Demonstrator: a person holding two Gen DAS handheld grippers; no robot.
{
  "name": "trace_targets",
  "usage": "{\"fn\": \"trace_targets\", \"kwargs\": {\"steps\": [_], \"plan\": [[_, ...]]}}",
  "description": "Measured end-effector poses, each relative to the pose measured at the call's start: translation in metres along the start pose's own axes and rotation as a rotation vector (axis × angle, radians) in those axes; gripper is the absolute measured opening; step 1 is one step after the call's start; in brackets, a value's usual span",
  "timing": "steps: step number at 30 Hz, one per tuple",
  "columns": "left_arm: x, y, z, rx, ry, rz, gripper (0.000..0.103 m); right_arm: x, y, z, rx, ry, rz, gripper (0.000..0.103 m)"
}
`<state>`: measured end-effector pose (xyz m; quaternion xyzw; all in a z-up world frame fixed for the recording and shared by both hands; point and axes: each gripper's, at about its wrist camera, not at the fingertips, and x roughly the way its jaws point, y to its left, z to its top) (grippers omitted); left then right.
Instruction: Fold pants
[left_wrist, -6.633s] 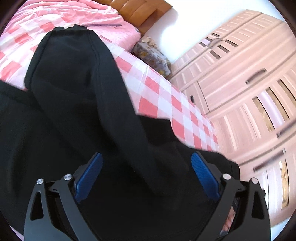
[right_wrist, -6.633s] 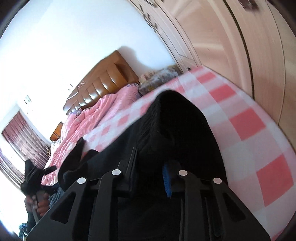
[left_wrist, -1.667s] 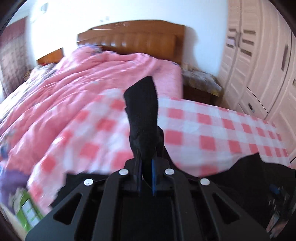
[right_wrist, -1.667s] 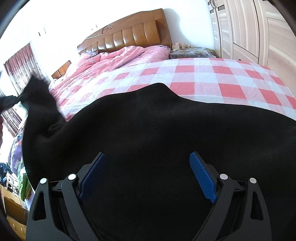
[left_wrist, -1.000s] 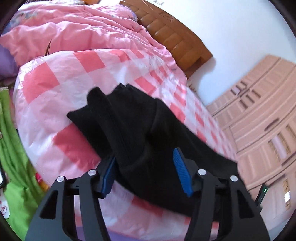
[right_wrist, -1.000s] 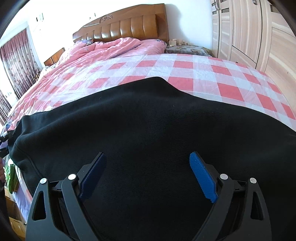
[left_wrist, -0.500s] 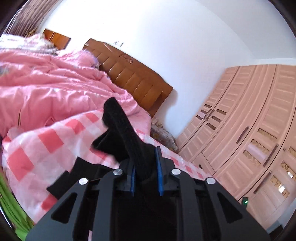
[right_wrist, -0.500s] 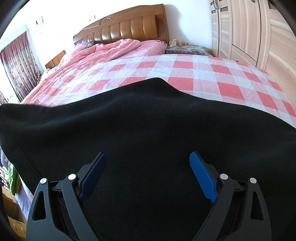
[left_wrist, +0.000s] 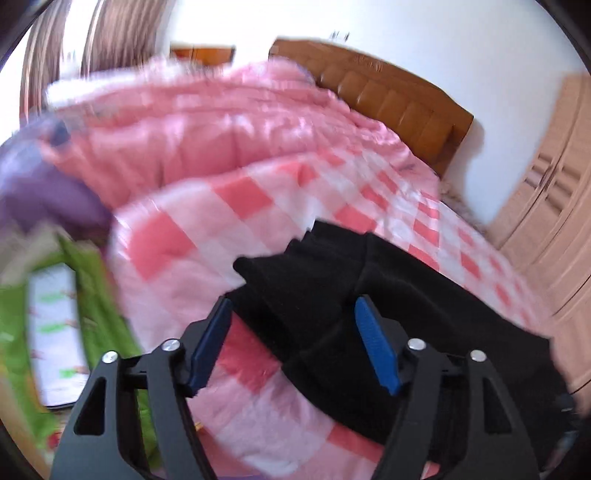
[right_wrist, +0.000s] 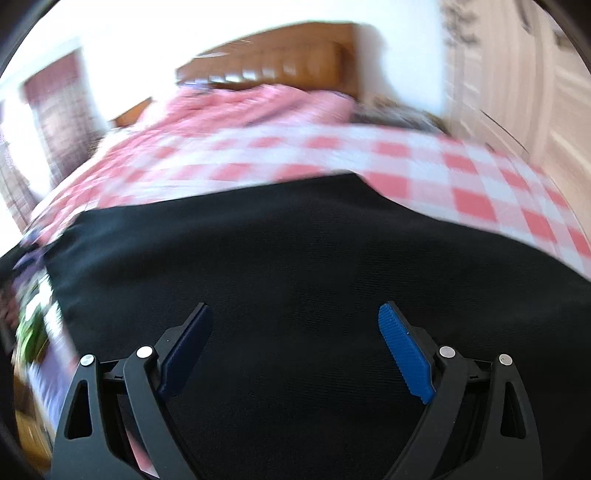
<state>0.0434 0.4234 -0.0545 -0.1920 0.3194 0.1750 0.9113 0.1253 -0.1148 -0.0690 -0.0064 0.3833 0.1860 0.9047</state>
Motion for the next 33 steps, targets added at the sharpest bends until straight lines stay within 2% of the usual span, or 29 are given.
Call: {"fn": "trace_targets", "kwargs": {"steps": [1,3,6,7,8,10,12,14,16,19,23,25,26,27,30,33], "plan": [[-0.014,-0.014,-0.006,0.038,-0.026,-0.008,0.078,-0.005,0.009,-0.003,-0.042,-0.001,0.018,0.088],[-0.029,-0.036,-0.018,0.108,-0.027,-0.095,0.083,-0.012,0.027,-0.011,-0.128,0.006,0.038,0.088],[-0.029,-0.102,-0.054,0.278,0.059,-0.218,0.084,-0.01,0.048,-0.021,-0.208,0.036,0.019,0.088],[-0.024,-0.12,-0.064,0.33,0.087,-0.231,0.084,-0.01,0.056,-0.023,-0.229,0.036,-0.004,0.088],[-0.021,-0.136,-0.075,0.384,0.113,-0.24,0.084,-0.013,0.065,-0.024,-0.25,0.03,0.008,0.088],[-0.023,-0.16,-0.101,0.485,0.146,-0.246,0.084,-0.026,0.084,-0.028,-0.309,0.0,0.079,0.085],[-0.025,-0.165,-0.114,0.506,0.159,-0.252,0.084,-0.034,0.1,-0.034,-0.383,-0.022,0.124,0.084],[-0.028,-0.151,-0.122,0.417,0.204,-0.291,0.084,-0.03,0.116,-0.041,-0.455,-0.015,0.174,0.077],[-0.025,-0.125,-0.122,0.27,0.243,-0.34,0.084,-0.019,0.128,-0.045,-0.496,0.002,0.199,0.067],[-0.023,-0.09,-0.123,0.119,0.266,-0.362,0.083,0.003,0.141,-0.046,-0.532,0.038,0.219,0.06],[-0.029,-0.074,-0.124,0.082,0.269,-0.366,0.083,0.019,0.153,-0.048,-0.576,0.042,0.204,0.056],[-0.031,-0.073,-0.123,0.074,0.265,-0.387,0.083,0.021,0.153,-0.045,-0.577,0.03,0.192,0.045],[-0.031,-0.074,-0.122,0.065,0.268,-0.408,0.083,0.019,0.152,-0.043,-0.568,0.02,0.192,0.037],[-0.031,-0.076,-0.123,0.058,0.272,-0.428,0.083,0.018,0.151,-0.042,-0.565,0.011,0.19,0.021],[-0.035,-0.086,-0.124,0.044,0.29,-0.506,0.083,0.01,0.153,-0.039,-0.545,-0.014,0.206,0.01],[-0.033,-0.098,-0.127,0.008,0.34,-0.606,0.084,0.006,0.151,-0.034,-0.507,-0.025,0.215,0.01]]}}
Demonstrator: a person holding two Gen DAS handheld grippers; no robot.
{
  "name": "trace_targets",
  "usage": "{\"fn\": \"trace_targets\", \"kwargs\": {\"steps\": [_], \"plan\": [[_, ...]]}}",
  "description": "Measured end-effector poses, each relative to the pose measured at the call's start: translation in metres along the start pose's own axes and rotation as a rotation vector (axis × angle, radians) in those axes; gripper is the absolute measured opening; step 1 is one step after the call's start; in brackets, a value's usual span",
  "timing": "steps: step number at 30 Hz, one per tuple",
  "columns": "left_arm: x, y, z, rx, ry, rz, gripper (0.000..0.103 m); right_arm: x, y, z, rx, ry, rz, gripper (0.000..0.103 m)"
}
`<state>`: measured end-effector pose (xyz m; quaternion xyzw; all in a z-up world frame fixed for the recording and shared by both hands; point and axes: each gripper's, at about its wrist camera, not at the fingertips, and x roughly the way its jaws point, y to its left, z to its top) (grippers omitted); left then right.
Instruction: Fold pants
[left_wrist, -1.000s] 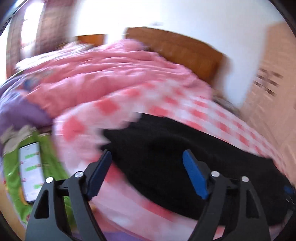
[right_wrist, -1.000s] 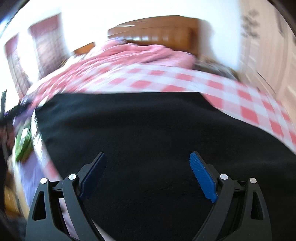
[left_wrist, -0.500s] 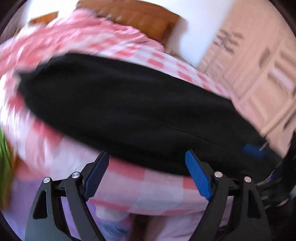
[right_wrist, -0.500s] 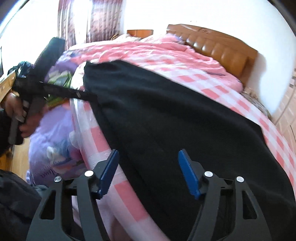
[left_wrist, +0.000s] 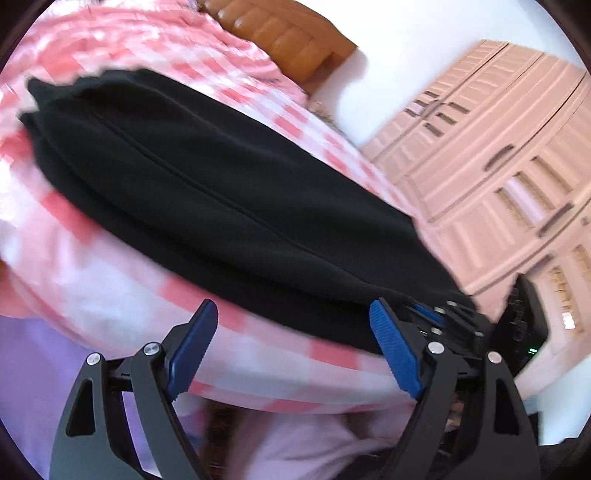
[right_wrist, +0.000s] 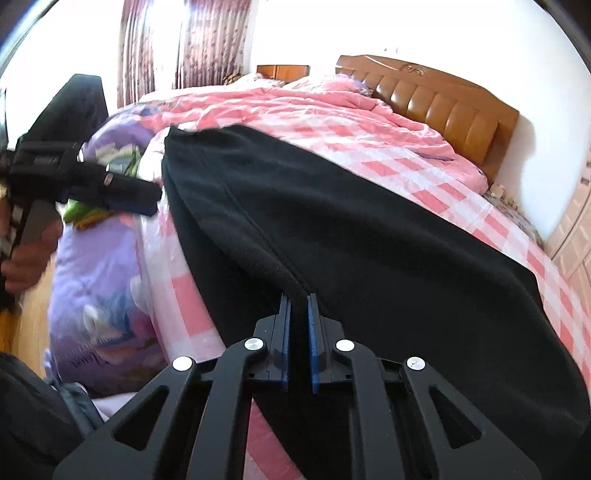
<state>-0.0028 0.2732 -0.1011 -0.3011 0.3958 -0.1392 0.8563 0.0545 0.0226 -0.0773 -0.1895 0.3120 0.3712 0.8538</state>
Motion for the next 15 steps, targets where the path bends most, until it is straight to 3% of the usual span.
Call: {"fn": "trace_targets", "kwargs": {"steps": [4,8,10,13,14,15], "plan": [[0.021,-0.004,0.004,-0.073,0.05,-0.114,0.084,-0.007,-0.01,0.005,0.054,-0.021,0.028,0.01],[0.04,-0.006,0.018,-0.121,0.041,-0.124,0.083,-0.01,-0.008,0.006,0.055,-0.03,0.031,0.01],[0.044,-0.001,0.026,-0.168,0.006,-0.125,0.076,-0.011,-0.006,0.006,0.055,-0.033,0.031,0.01],[0.049,0.008,0.034,-0.239,-0.016,-0.118,0.04,-0.009,-0.006,0.004,0.067,-0.033,0.033,0.01],[0.049,0.01,0.034,-0.248,-0.018,-0.108,0.017,-0.009,-0.006,0.004,0.07,-0.033,0.035,0.01],[0.049,0.011,0.033,-0.247,-0.023,-0.105,0.014,-0.01,-0.004,0.003,0.069,-0.033,0.035,0.01]]}}
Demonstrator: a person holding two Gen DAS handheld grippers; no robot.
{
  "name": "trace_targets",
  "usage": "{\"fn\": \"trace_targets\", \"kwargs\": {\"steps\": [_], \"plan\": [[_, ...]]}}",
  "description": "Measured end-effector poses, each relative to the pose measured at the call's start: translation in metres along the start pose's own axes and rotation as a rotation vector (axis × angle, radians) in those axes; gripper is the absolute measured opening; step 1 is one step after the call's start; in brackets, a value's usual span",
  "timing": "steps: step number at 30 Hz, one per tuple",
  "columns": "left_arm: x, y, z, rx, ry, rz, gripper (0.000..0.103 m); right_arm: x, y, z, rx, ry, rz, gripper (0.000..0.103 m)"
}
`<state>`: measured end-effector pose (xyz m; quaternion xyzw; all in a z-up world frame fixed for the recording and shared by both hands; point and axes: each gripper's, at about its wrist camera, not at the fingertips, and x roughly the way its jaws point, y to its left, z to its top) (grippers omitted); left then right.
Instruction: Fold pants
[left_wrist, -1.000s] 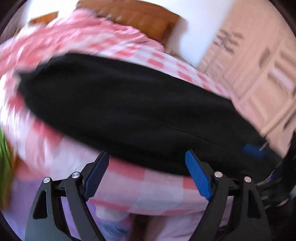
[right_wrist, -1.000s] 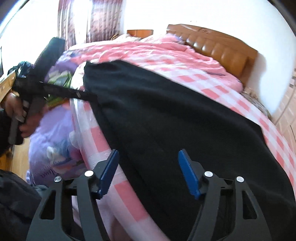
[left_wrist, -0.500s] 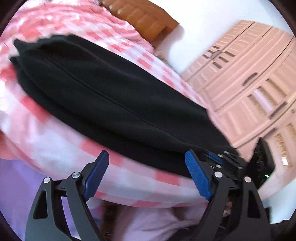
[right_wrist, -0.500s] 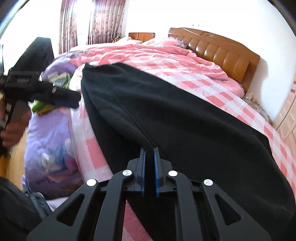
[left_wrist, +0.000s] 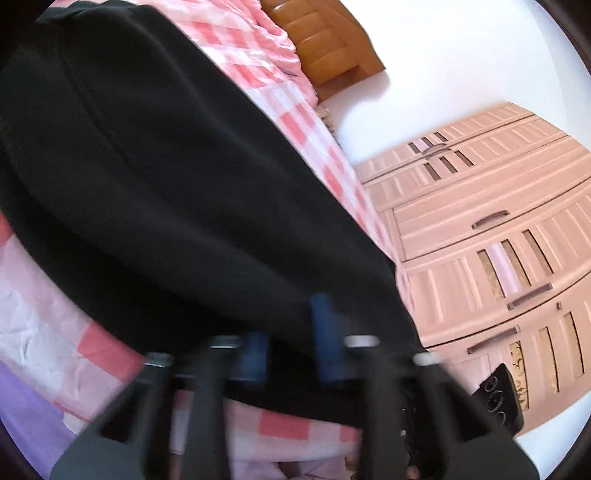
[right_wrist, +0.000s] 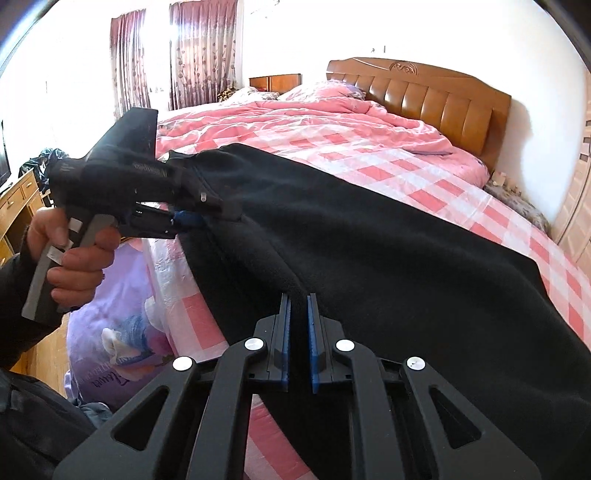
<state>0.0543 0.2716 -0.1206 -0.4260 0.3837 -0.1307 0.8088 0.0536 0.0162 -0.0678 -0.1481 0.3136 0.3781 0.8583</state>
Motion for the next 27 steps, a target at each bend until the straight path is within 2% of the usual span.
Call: {"fn": "trace_targets", "kwargs": {"steps": [2,4,6,9,10,11,12,13,14,15,16,18,19,20,21,24,26,27], "plan": [[-0.007,-0.004,-0.005,0.027,-0.021,0.011,0.008,-0.004,0.002,-0.002,0.005,0.0,0.008,0.01],[-0.018,-0.016,-0.014,0.09,-0.055,0.043,0.008,-0.009,0.007,-0.002,0.007,0.005,0.013,0.01],[-0.021,-0.023,-0.021,0.136,-0.056,0.083,0.008,-0.012,0.012,-0.009,0.013,0.02,0.024,0.01],[-0.008,-0.004,-0.024,0.093,0.0,0.14,0.009,0.001,0.01,-0.026,0.058,0.097,0.055,0.013],[-0.007,0.0,-0.023,0.078,-0.015,0.109,0.011,0.003,0.008,-0.034,0.087,0.109,0.062,0.015],[-0.007,-0.001,-0.023,0.087,-0.012,0.11,0.012,-0.001,0.008,-0.036,0.096,0.094,0.07,0.019],[-0.008,-0.004,-0.022,0.106,-0.014,0.112,0.021,-0.006,0.007,-0.037,0.105,0.091,0.081,0.034],[-0.011,-0.009,-0.022,0.13,-0.029,0.131,0.031,-0.015,0.006,-0.038,0.107,0.086,0.073,0.062],[-0.015,-0.013,-0.023,0.148,-0.054,0.16,0.063,-0.024,0.004,-0.039,0.108,0.066,0.045,0.075],[-0.024,-0.02,-0.024,0.178,-0.108,0.209,0.081,-0.039,0.0,-0.042,0.116,0.03,0.004,0.08],[-0.035,-0.033,-0.029,0.229,-0.209,0.317,0.083,-0.046,-0.005,-0.044,0.132,0.024,-0.014,0.08],[-0.049,-0.059,-0.038,0.335,-0.353,0.469,0.083,-0.065,-0.021,-0.053,0.182,0.018,-0.086,0.08],[-0.052,-0.078,-0.044,0.397,-0.413,0.503,0.084,-0.075,-0.033,-0.059,0.213,0.019,-0.144,0.08],[-0.051,-0.092,-0.046,0.441,-0.424,0.487,0.087,-0.081,-0.044,-0.064,0.242,0.028,-0.19,0.08],[-0.042,-0.11,-0.046,0.495,-0.394,0.452,0.092,-0.089,-0.061,-0.072,0.286,0.047,-0.25,0.08],[0.034,-0.171,-0.048,0.704,-0.083,0.354,0.096,-0.104,-0.095,-0.082,0.371,0.057,-0.35,0.08],[0.098,-0.207,-0.056,0.806,0.051,0.301,0.096,-0.114,-0.119,-0.085,0.434,0.074,-0.418,0.085],[0.122,-0.217,-0.059,0.839,0.1,0.297,0.096,-0.116,-0.129,-0.084,0.448,0.091,-0.443,0.09]]}}
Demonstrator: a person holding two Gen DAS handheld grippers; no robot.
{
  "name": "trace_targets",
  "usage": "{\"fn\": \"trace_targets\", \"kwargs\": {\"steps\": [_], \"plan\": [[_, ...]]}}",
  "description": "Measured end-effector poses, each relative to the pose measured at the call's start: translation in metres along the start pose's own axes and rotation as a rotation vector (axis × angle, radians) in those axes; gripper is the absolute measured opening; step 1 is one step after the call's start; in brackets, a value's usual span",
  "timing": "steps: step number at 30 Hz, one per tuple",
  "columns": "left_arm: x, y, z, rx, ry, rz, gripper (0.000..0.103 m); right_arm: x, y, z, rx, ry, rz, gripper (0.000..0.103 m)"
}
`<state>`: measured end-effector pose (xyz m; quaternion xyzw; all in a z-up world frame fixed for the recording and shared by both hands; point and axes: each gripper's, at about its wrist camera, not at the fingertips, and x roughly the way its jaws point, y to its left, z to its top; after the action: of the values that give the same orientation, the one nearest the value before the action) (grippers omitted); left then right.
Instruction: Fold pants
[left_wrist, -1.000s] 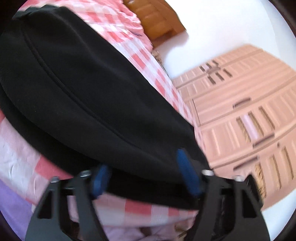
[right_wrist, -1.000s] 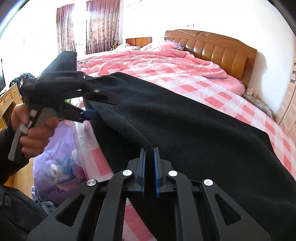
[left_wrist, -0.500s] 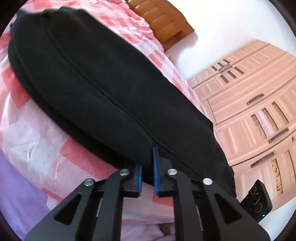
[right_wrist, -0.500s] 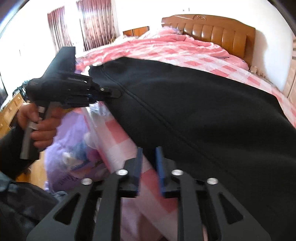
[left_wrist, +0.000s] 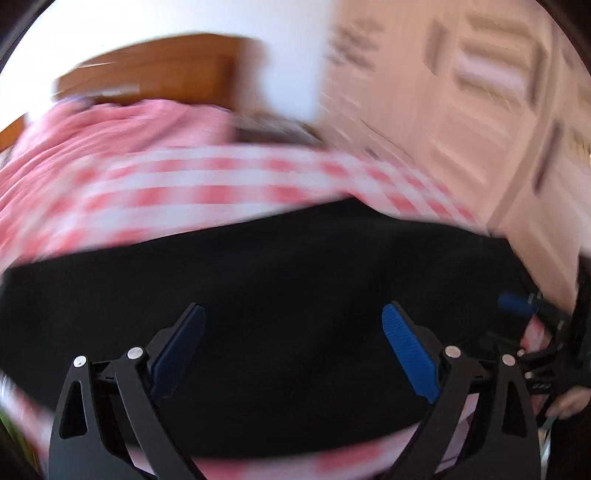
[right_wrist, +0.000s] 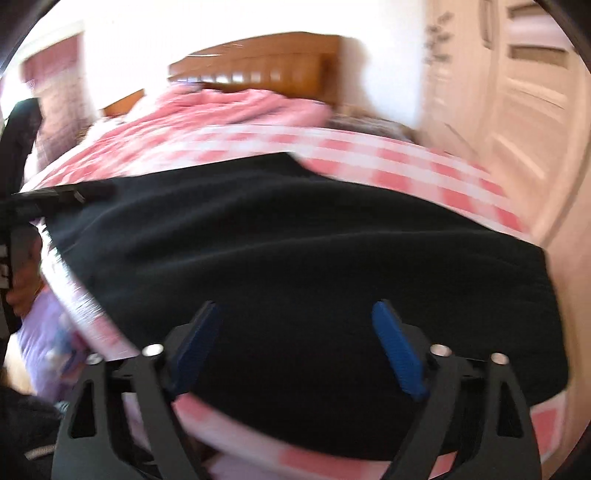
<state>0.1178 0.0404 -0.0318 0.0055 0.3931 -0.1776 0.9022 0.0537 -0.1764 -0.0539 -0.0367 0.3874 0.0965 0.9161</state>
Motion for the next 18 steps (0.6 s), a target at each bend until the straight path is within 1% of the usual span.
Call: {"fn": "trace_targets", "kwargs": {"steps": [1,2,3,4,5,7,8,9,10,11,12,14,18], "plan": [[0.029,-0.016,0.014,0.04,0.049,-0.024,0.096,0.002,-0.005,0.004,-0.001,0.009,-0.01,0.09],[0.052,-0.026,0.025,0.062,0.08,-0.036,0.096,0.006,-0.012,0.009,-0.006,0.015,-0.026,0.09],[0.071,-0.035,0.033,0.082,0.098,-0.033,0.096,0.01,-0.02,0.015,-0.007,0.024,-0.05,0.09],[0.092,-0.039,0.041,0.101,0.111,-0.015,0.096,0.015,-0.026,0.02,-0.006,0.038,-0.063,0.093],[0.104,-0.039,0.045,0.108,0.109,0.001,0.096,0.022,-0.034,0.023,-0.002,0.058,-0.071,0.094],[0.127,-0.038,0.051,0.135,0.099,0.047,0.096,0.039,-0.043,0.022,0.01,0.116,-0.077,0.095],[0.14,-0.034,0.049,0.144,0.121,0.068,0.097,0.048,-0.046,0.016,0.009,0.16,-0.087,0.095],[0.149,-0.031,0.048,0.119,0.157,0.047,0.101,0.057,-0.048,0.009,-0.001,0.202,-0.102,0.097],[0.146,-0.025,0.055,0.094,0.127,0.019,0.101,0.059,-0.054,-0.001,0.022,0.182,-0.075,0.098],[0.148,-0.024,0.058,0.093,0.128,0.034,0.101,0.057,-0.064,-0.008,0.072,0.161,-0.031,0.099],[0.153,-0.022,0.059,0.101,0.139,0.046,0.102,0.052,-0.067,-0.011,0.073,0.145,-0.015,0.099],[0.16,-0.03,0.064,0.144,0.142,0.093,0.102,0.043,-0.071,-0.02,0.082,0.143,0.002,0.099],[0.167,-0.027,0.065,0.151,0.143,0.086,0.102,0.029,-0.073,-0.033,0.081,0.126,0.025,0.099]]}}
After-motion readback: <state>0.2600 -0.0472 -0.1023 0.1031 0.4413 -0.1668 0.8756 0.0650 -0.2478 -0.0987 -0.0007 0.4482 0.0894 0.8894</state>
